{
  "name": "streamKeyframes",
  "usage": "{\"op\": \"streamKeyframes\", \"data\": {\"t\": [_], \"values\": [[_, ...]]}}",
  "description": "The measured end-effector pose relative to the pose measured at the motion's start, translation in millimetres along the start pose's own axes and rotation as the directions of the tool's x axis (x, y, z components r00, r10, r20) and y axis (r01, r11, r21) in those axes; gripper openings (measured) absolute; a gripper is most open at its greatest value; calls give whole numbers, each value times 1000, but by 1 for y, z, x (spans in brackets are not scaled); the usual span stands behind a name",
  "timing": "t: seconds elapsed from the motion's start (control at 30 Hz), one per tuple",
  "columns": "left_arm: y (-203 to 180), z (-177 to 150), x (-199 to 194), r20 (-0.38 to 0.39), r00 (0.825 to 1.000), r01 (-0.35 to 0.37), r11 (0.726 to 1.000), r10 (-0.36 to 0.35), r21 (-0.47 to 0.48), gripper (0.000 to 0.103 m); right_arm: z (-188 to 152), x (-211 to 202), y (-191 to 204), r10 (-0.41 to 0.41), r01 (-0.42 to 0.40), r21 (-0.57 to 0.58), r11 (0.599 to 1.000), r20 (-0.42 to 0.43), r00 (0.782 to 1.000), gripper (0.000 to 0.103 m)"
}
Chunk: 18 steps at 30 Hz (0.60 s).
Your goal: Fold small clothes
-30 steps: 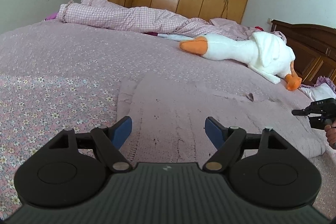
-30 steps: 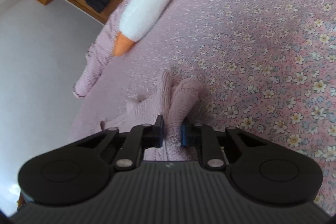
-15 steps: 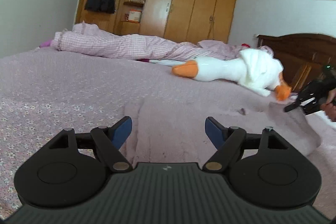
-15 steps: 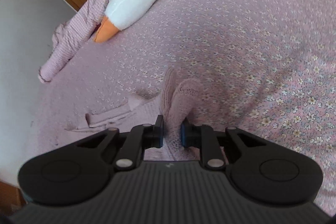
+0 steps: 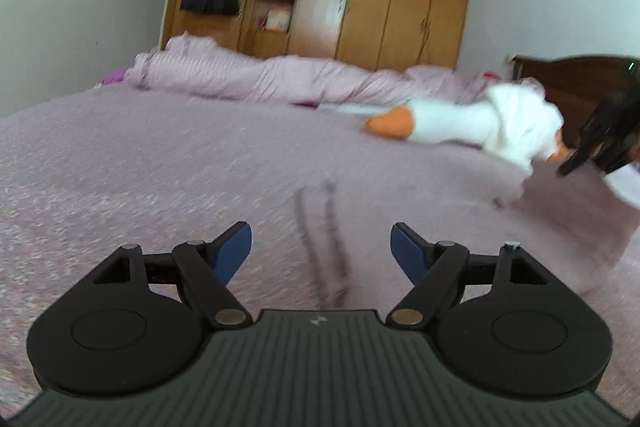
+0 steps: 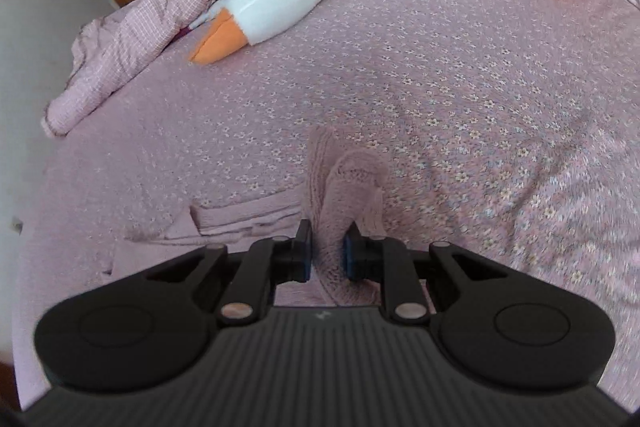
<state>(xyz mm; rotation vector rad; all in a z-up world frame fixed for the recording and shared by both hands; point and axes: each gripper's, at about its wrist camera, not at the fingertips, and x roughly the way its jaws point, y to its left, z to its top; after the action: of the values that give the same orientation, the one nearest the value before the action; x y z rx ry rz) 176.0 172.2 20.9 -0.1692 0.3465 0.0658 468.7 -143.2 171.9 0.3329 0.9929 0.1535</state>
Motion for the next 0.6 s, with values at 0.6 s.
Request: {"op": "streamKeyframes", "data": {"t": [0.6], "values": [[33, 2, 6, -35, 996, -80, 996, 79, -30, 83, -7, -3, 97, -85, 85, 75, 994, 1, 996, 19]]}}
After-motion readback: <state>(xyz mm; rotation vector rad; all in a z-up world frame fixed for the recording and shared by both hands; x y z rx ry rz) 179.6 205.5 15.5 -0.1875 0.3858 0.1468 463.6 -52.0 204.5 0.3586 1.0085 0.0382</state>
